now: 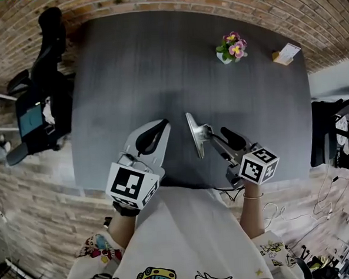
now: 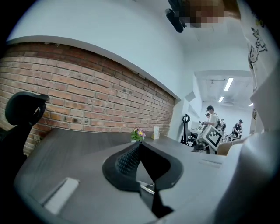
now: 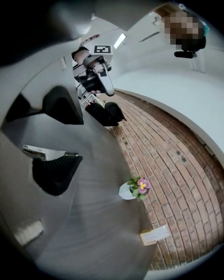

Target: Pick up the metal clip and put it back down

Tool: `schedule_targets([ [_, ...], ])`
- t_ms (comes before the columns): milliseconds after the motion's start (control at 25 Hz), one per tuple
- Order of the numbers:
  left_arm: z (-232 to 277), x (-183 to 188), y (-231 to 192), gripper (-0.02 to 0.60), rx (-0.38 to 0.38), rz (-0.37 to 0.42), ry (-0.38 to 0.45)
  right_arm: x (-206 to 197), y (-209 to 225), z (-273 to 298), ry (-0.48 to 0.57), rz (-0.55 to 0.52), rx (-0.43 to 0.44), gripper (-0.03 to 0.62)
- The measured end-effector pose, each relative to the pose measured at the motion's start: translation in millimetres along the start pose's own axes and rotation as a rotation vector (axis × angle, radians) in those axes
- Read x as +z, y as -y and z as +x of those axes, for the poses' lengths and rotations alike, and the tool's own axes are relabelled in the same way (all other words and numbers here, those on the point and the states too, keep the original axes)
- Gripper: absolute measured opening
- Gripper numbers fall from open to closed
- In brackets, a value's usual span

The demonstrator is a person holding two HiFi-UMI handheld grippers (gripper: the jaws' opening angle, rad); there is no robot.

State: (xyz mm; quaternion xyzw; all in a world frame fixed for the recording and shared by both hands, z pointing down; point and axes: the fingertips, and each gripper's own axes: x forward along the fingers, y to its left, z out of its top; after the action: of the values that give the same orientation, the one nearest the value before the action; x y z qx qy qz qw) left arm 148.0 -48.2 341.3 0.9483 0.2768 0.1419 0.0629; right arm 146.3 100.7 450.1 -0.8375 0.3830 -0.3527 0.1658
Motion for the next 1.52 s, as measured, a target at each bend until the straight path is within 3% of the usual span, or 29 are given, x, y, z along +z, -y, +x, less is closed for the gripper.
schedule_targets([
  [320, -33.3, 18.0, 4.5, 0.002, 0.044, 0.041, 0.085, 44.7, -49.7, -23.5, 0.131, -0.222, 0.000, 0.216],
  [720, -66.7, 37.5, 10.2, 0.002, 0.095, 0.071, 0.148, 83.0, -101.3, -61.7, 0.312, -0.459, -0.055, 0.144],
  [1000, -82.9, 42.7, 6.6, 0.002, 0.112, 0.078, 0.159, 90.5, -121.1, -64.1, 0.372, -0.449, -0.040, 0.066],
  [1240, -78.7, 41.0, 0.0, 0.002, 0.115, 0.067, 0.147, 91.0, -114.1, -59.8, 0.362, -0.448, -0.065, 0.002],
  [1520, -62.4, 33.7, -1.8, 0.002, 0.095, 0.057, 0.119, 96.7, -99.1, -61.3, 0.371, -0.449, -0.097, 0.002],
])
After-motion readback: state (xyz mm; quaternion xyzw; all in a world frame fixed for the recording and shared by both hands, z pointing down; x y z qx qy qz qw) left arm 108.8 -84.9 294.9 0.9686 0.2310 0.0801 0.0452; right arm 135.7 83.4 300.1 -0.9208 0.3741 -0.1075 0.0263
